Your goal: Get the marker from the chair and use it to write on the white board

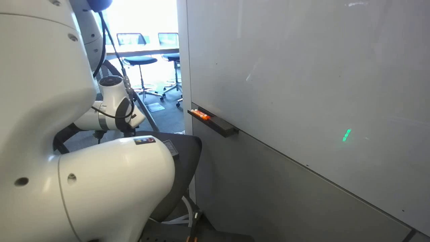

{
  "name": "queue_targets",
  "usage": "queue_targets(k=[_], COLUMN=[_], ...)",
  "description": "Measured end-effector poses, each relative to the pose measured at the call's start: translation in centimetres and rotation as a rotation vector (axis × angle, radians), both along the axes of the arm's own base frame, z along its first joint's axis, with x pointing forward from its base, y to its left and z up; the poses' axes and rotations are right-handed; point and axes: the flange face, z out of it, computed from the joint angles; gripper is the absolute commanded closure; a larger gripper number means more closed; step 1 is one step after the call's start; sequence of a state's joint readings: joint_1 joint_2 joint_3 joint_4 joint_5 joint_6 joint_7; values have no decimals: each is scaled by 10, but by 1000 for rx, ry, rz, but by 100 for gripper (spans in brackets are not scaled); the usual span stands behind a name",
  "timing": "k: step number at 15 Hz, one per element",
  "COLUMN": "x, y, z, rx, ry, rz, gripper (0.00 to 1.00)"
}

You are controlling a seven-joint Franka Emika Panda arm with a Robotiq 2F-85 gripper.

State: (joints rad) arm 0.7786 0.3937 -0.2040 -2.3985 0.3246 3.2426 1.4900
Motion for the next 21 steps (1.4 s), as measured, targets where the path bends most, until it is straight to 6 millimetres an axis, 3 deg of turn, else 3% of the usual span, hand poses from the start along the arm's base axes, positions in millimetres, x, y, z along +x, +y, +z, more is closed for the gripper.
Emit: queue_targets(k=[3, 6, 10, 15, 21], x=[-8, -14, 5, 33, 61], y=[19, 51, 69, 58, 20], z=[-4, 11, 29, 24, 21], rx=[11, 24, -3, -45, 37], ry=[48, 67, 99, 214, 323], rz=[-130, -210, -333, -484, -586], gripper=[0, 0, 0, 0, 0])
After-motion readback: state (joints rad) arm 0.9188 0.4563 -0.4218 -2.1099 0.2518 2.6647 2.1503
